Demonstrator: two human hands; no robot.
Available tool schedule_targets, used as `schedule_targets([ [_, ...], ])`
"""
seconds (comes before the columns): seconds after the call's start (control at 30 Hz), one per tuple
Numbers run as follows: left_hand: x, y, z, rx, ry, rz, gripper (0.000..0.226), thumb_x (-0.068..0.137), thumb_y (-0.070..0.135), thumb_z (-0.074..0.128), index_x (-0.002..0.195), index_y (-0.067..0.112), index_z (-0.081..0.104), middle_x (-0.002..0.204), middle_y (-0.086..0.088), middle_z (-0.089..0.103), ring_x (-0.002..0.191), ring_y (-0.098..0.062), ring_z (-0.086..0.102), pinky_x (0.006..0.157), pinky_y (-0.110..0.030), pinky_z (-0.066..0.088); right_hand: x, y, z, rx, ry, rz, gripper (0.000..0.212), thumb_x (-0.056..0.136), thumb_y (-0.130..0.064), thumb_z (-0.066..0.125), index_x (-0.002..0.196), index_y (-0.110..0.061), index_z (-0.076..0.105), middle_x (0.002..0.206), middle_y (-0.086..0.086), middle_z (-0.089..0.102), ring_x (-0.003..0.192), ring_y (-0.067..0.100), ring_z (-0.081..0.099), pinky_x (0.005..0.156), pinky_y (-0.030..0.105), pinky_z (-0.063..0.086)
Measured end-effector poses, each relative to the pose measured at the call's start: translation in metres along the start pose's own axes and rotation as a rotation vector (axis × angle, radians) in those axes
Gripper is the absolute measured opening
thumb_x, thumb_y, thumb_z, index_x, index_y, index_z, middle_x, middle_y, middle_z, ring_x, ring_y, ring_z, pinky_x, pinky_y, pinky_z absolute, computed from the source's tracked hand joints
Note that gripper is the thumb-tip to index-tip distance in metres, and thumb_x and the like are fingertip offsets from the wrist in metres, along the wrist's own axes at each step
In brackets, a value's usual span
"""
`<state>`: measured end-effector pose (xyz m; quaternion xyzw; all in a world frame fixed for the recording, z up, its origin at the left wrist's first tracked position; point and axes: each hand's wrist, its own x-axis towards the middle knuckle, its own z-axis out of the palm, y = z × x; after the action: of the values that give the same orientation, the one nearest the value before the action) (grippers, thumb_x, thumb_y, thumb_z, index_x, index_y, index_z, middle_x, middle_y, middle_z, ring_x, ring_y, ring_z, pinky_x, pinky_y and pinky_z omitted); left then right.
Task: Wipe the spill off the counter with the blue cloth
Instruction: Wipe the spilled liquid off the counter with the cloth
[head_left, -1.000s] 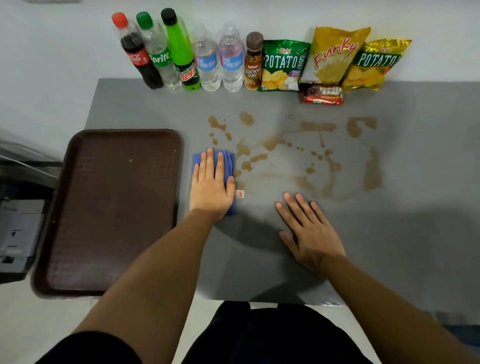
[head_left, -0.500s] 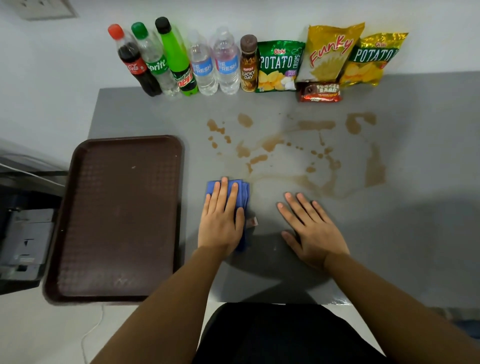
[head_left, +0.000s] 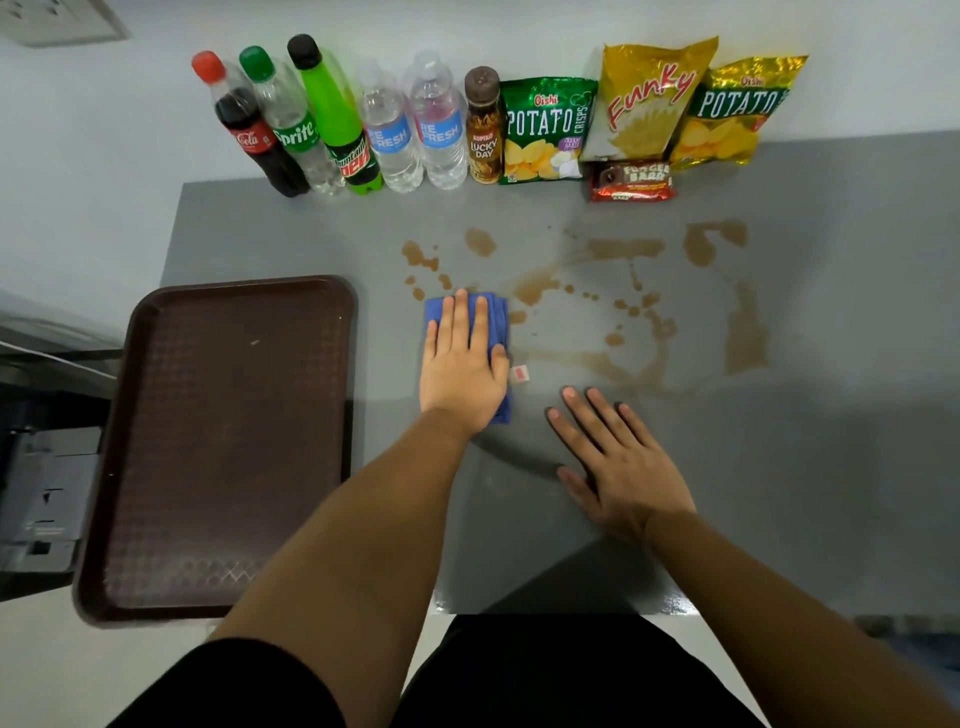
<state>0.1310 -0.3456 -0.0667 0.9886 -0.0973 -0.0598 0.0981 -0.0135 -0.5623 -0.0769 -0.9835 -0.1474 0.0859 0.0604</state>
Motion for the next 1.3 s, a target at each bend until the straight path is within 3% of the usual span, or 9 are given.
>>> schedule_targets([
  [0.2, -0.032, 0.018, 0.005, -0.055, -0.029, 0.23, 0.065, 0.108, 0.039, 0.033, 0.166, 0.016, 0.013, 0.174, -0.007, 0.005, 0.161, -0.023, 0.002, 0.13, -0.043, 0.005, 0.001, 0.0, -0.002, 0.015, -0.011, 0.0, 0.069, 0.106, -0.06, 0.019, 0.167, -0.03, 0.005, 0.175, -0.003, 0.003, 0.162, 0.02, 0.0, 0.129, 0.046, 0.013],
  [0.43, -0.063, -0.027, 0.004, -0.072, 0.037, 0.072, 0.067, 0.103, 0.039, 0.038, 0.164, 0.016, 0.022, 0.173, -0.006, 0.013, 0.16, -0.024, 0.008, 0.13, -0.043, 0.009, 0.001, 0.002, -0.003, 0.023, -0.021, -0.001, 0.07, 0.106, -0.061, 0.024, 0.167, -0.029, 0.007, 0.176, -0.003, 0.002, 0.162, 0.02, 0.0, 0.129, 0.045, 0.012],
  [0.67, 0.001, -0.069, -0.008, -0.057, 0.057, -0.051, 0.07, 0.102, 0.044, 0.029, 0.165, 0.016, 0.017, 0.173, -0.008, 0.009, 0.16, -0.023, 0.005, 0.13, -0.044, 0.005, -0.001, -0.004, 0.001, 0.033, -0.023, 0.07, 0.077, 0.105, -0.062, 0.028, 0.167, -0.024, 0.002, 0.175, -0.006, -0.004, 0.162, 0.018, -0.004, 0.129, 0.043, 0.009],
  [0.87, 0.069, -0.082, -0.02, -0.016, 0.039, -0.037, 0.073, 0.1, 0.047, 0.022, 0.166, 0.015, 0.012, 0.173, -0.01, 0.007, 0.16, -0.025, 0.004, 0.129, -0.044, 0.002, -0.001, -0.009, 0.003, 0.043, -0.02, 0.125, 0.076, 0.105, -0.062, 0.028, 0.167, -0.028, 0.001, 0.175, -0.008, -0.005, 0.161, 0.016, -0.005, 0.129, 0.043, 0.006],
  [1.0, 0.088, -0.072, -0.02, 0.031, 0.025, -0.001, 0.07, 0.104, 0.041, 0.028, 0.166, 0.013, 0.011, 0.173, -0.011, 0.006, 0.16, -0.026, 0.002, 0.129, -0.045, 0.001, 0.0, -0.009, 0.001, 0.026, -0.023, 0.121, 0.076, 0.105, -0.062, 0.029, 0.167, -0.027, 0.0, 0.175, -0.006, -0.006, 0.161, 0.017, -0.007, 0.129, 0.043, 0.004],
  [1.3, 0.034, -0.04, -0.007, -0.016, 0.033, 0.157, 0.067, 0.106, 0.041, 0.031, 0.165, 0.015, 0.015, 0.173, -0.008, 0.009, 0.16, -0.024, 0.005, 0.13, -0.041, 0.002, 0.0, -0.009, -0.003, 0.027, -0.031, 0.11, 0.075, 0.105, -0.062, 0.027, 0.167, -0.027, 0.001, 0.175, -0.007, -0.002, 0.162, 0.017, -0.004, 0.128, 0.043, 0.009],
])
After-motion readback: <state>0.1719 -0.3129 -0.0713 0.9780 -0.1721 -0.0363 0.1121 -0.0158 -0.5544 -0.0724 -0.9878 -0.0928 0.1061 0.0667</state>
